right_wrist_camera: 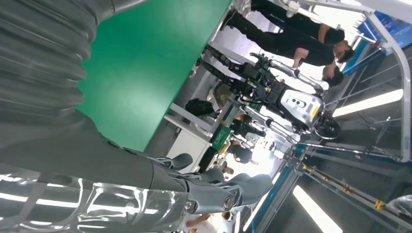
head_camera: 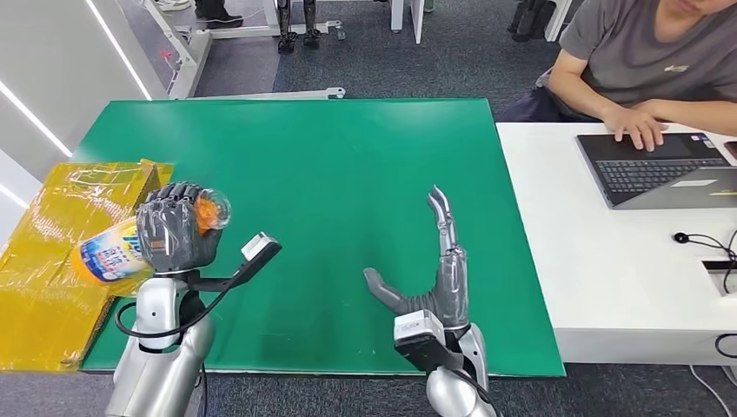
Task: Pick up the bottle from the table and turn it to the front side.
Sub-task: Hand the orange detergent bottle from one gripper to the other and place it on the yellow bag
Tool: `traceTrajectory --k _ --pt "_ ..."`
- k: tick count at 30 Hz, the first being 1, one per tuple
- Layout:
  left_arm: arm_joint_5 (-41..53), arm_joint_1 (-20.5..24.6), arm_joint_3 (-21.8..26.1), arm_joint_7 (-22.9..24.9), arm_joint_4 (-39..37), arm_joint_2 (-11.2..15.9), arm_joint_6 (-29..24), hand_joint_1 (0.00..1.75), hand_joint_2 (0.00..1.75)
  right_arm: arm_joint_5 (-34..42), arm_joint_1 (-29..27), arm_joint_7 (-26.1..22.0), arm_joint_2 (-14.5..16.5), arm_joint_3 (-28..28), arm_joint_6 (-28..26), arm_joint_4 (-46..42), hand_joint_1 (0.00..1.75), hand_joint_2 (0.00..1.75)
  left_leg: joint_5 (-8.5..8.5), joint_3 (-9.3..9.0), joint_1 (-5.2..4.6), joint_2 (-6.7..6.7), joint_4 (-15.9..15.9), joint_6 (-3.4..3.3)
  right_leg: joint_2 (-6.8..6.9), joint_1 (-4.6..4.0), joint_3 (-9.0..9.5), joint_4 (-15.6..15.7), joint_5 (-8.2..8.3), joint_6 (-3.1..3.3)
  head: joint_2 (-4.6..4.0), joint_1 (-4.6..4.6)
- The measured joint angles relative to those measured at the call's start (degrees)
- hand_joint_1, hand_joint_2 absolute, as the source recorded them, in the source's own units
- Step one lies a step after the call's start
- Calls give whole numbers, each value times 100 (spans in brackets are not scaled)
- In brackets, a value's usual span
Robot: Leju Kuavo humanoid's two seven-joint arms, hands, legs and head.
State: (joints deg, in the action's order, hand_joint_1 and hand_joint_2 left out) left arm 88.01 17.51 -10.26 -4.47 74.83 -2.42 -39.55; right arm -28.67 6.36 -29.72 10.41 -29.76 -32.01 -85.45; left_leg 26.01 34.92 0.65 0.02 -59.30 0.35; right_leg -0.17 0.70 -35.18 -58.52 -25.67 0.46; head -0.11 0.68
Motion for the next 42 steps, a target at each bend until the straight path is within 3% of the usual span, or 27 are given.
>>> traceTrajectory --k 5,9,13,20,32,38,42 --pt "163 249 -300 755 -529 694 318 175 175 -11 -121 -8 -56 2 -80 -86 0 175 -1 -1 0 4 1 1 -4 0 -3 -2 0 1 0 2" --pt "181 500 -671 835 -1128 1073 473 175 175 7 -170 -1 -91 2 -97 -100 0 175 -2 0 0 3 0 2 -2 0 -2 -2 1 2 0 0" --pt "183 701 -973 882 -1645 1279 463 175 175 29 -182 -10 -109 2 -97 -100 0 175 -2 0 -1 11 -1 2 -11 1 -3 -2 4 3 0 -1" --pt "183 879 -1197 915 -2067 1412 487 175 175 38 -183 -13 -127 2 -92 -102 0 175 -1 1 -1 7 -1 2 -8 1 -4 -1 3 3 0 0" --pt "183 1004 -1334 814 -2530 1414 560 175 175 48 -181 -16 -132 2 -77 -102 0 175 -2 1 0 7 -1 2 -8 1 -4 -2 3 3 0 0" --pt "102 1320 -1440 426 -3294 1407 568 175 175 175 -107 -18 -132 -1 60 -54 0 175 -3 0 0 9 0 4 -9 1 -3 -4 5 5 0 0" --pt "-98 1468 -1444 -159 -3895 1417 771 175 175 329 -22 -73 -132 -3 182 40 0 175 -6 1 0 7 0 8 -8 0 -4 -5 5 5 0 0"
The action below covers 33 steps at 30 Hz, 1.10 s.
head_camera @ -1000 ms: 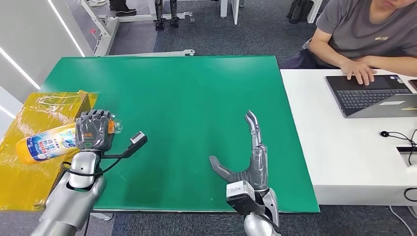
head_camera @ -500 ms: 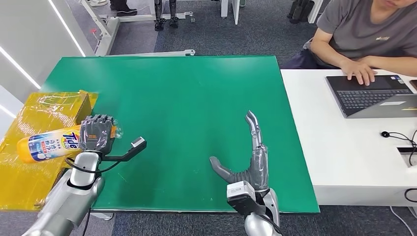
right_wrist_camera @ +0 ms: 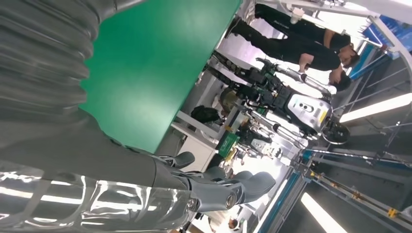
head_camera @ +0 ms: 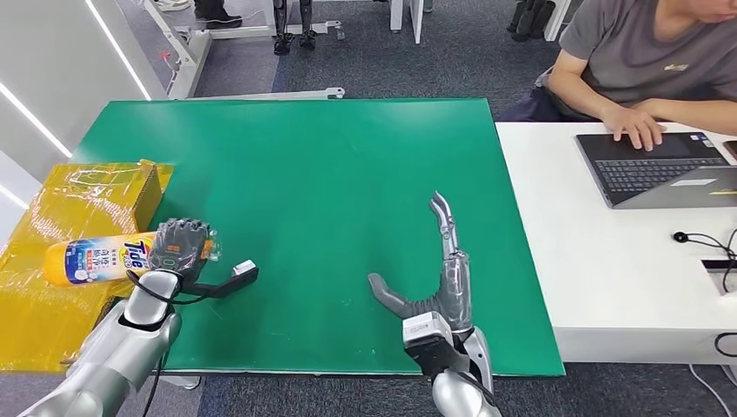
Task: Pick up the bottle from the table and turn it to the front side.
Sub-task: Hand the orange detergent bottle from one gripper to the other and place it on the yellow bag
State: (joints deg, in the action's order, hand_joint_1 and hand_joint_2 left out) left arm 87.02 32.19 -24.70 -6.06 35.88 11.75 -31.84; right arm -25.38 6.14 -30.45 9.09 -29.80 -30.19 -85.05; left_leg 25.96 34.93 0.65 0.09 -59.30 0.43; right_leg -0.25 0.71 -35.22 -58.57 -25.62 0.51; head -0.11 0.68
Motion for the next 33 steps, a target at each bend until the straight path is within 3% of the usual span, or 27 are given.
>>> traceTrajectory --k 3,6,9,13,14,17,18,27,33 --pt "-218 118 2 -773 -350 22 476 175 175 129 88 -66 0 -10 40 120 0 175 -1 0 0 -3 0 1 3 0 -1 0 0 0 0 0" --pt "-516 461 14 -1461 -648 34 1283 175 175 236 158 -69 0 -15 30 219 0 175 -4 -1 0 -21 2 3 22 0 9 -1 -1 0 0 -1" --pt "-560 702 14 -1620 -868 49 1646 175 175 271 182 -65 0 -22 39 276 0 175 -7 -5 0 -21 4 5 22 0 12 -1 0 2 0 1" --pt "-560 794 13 -1626 -1038 52 1659 174 175 309 194 -59 0 -23 64 332 0 175 -9 -7 0 -18 4 7 19 0 12 -1 2 3 0 -1" --pt "-561 806 13 -1625 -1065 52 1663 143 175 311 200 -58 0 -23 63 344 0 175 -9 -8 0 -18 4 8 19 0 13 -1 2 4 0 -1" --pt "-574 852 13 -1602 -1129 47 1738 13 175 312 216 -56 0 -23 64 370 0 175 -10 -10 0 -18 4 8 19 0 13 -3 2 4 0 -1" --pt "-577 868 13 -1575 -1146 45 1761 0 175 313 217 -57 0 -24 67 372 0 175 -10 -11 0 -18 4 8 19 0 13 -4 2 4 0 -1" --pt "-590 904 11 -1194 -1198 45 1436 0 175 299 216 -68 0 -23 138 372 0 175 -12 -13 1 -16 5 11 17 0 13 -9 3 5 0 0" --pt "-714 801 29 -1021 -1201 57 745 0 175 235 214 -51 0 -23 176 367 0 175 -11 -11 1 -16 5 12 17 0 11 -9 2 6 0 0"
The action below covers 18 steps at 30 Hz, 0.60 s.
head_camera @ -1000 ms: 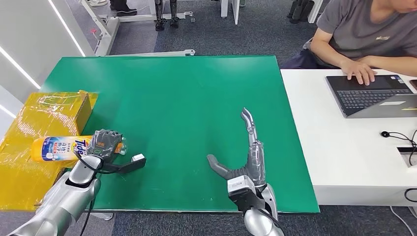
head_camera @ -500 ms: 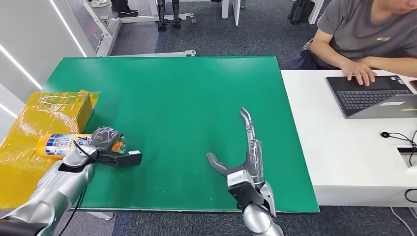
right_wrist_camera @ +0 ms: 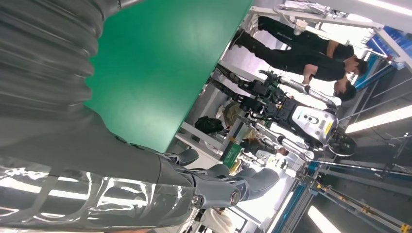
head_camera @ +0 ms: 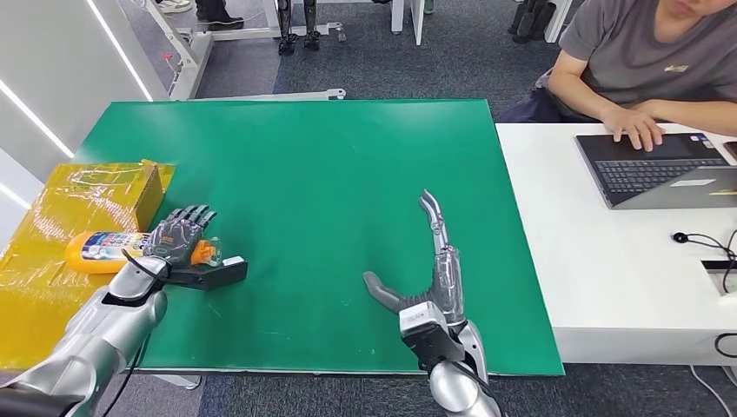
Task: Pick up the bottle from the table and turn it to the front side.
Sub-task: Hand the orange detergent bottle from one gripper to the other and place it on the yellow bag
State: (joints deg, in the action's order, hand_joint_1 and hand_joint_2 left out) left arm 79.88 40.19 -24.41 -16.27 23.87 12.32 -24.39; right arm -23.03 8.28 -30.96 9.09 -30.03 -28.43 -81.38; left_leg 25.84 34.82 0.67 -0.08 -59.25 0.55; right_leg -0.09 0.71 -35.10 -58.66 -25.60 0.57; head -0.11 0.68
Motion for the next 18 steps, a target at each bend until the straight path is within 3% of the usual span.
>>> traceTrajectory --k 3,7,18 --pt "65 -125 37 264 0 19 -583 0 175 -37 -1 31 0 2 35 -11 0 175 0 1 0 3 0 0 -3 0 -3 0 0 0 0 0" --pt "473 -392 172 1061 247 91 -1405 0 175 -48 -17 59 2 4 63 -36 0 175 0 6 -1 5 0 0 -6 0 -8 1 0 0 0 -1" --pt "864 -1334 1169 1558 2154 238 -1558 0 175 -51 -86 109 2 5 75 -109 0 175 1 9 -1 11 0 0 -11 0 -11 1 -1 0 0 0"
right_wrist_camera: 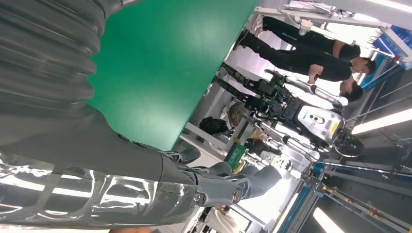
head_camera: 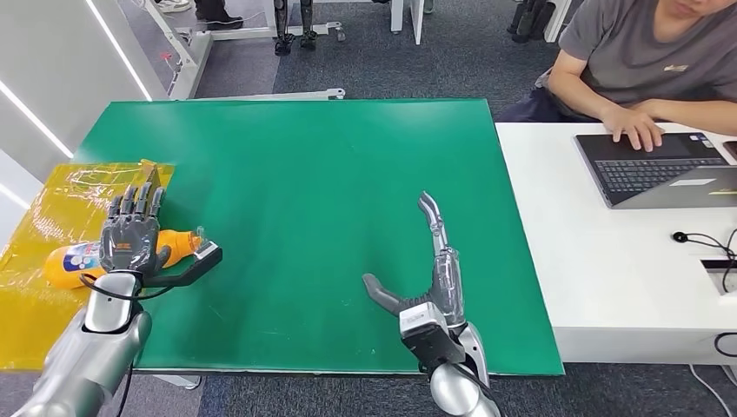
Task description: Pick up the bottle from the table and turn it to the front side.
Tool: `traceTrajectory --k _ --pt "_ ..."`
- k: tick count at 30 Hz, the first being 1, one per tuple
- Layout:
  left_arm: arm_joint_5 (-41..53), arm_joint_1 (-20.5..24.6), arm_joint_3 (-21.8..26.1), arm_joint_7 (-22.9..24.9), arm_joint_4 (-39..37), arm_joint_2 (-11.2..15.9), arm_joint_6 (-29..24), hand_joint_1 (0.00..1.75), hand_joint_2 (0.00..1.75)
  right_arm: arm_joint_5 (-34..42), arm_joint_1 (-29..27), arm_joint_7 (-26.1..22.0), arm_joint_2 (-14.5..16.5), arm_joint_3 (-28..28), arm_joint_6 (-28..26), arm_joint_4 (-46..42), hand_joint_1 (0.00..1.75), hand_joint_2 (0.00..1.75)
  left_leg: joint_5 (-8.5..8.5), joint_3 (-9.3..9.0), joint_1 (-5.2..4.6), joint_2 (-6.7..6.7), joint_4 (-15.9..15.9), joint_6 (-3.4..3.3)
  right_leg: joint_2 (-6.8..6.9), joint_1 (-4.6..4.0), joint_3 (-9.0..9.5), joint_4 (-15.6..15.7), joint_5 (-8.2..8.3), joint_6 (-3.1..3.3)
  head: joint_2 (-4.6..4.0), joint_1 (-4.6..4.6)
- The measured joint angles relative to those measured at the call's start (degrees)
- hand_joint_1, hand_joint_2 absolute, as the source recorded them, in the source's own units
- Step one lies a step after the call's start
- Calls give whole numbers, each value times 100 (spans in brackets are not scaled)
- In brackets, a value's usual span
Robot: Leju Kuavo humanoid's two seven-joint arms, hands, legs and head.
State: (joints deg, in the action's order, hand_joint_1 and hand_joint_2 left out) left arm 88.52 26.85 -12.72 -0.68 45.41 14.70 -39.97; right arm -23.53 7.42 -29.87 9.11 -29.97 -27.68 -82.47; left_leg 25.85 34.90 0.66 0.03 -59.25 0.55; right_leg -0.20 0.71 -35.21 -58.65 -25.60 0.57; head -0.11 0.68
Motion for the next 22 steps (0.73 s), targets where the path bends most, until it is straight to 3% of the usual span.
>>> traceTrajectory --k 4,7,10,13,15,18,22 --pt "93 -543 533 414 1210 28 -5 0 175 14 -42 14 0 -15 -9 -1 0 175 2 0 0 4 0 1 -5 0 -3 1 -1 0 0 -1" --pt "54 -874 1006 145 1993 -2 -9 0 175 38 -105 22 0 -41 -78 -14 0 175 3 2 1 0 0 1 -1 0 -5 2 -4 -1 0 -2" --pt "-237 -1050 1568 -797 2656 -182 -8 0 175 56 -172 21 0 -58 -137 -54 0 175 3 4 1 1 0 1 -1 -1 -5 2 -5 0 0 -2" --pt "-805 -1007 2525 -2736 3171 -671 -9 0 175 56 -212 21 0 -80 -168 -82 0 175 3 4 0 3 0 1 -2 0 -4 2 -3 0 0 -2" --pt "-1112 -957 3186 -3696 3403 -993 -8 0 175 56 -222 21 0 -92 -189 -93 0 175 3 1 -1 12 0 1 -10 0 -5 3 0 3 0 -2" --pt "-1755 -944 3680 -3940 3730 -1314 -8 0 175 58 -230 21 0 -103 -203 -93 0 175 3 -1 -1 13 -1 1 -10 0 -8 4 3 6 0 -1" --pt "-3292 -862 3694 -3940 3978 -1666 -8 0 175 96 -215 21 0 -138 -204 -88 0 175 1 0 0 -7 -2 0 13 0 -5 6 1 5 0 -1"
